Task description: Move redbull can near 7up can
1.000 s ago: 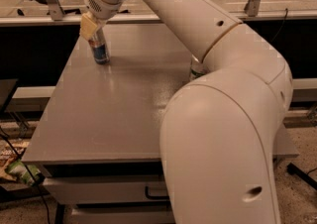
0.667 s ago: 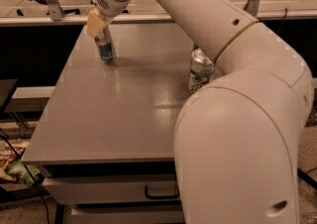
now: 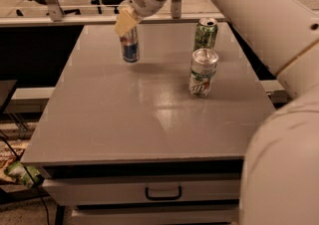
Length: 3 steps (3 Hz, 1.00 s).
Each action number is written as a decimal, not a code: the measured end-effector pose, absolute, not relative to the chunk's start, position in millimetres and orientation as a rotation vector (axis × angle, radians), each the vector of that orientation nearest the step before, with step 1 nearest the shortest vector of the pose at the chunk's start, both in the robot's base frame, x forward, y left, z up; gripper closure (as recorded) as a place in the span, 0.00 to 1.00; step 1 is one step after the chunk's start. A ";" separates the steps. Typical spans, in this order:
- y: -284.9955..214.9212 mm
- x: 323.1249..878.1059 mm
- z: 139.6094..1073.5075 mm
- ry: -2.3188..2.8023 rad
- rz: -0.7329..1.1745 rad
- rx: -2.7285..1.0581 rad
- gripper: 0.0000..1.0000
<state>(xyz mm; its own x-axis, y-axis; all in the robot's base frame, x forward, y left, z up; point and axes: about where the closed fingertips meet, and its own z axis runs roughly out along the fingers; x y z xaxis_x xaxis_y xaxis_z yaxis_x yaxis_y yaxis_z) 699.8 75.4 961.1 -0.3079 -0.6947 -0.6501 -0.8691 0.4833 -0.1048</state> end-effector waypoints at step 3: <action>-28.0 651.6 948.0 2.153 0.412 -1.192 1.00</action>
Offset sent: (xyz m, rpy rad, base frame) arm -0.0569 -0.1293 -0.0169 0.0605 0.0696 -0.0827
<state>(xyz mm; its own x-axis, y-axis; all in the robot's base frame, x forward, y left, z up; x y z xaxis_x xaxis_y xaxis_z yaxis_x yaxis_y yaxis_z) 651.6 -28.0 948.0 -0.3882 -0.6417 -0.6615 -0.8405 0.5409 -0.0315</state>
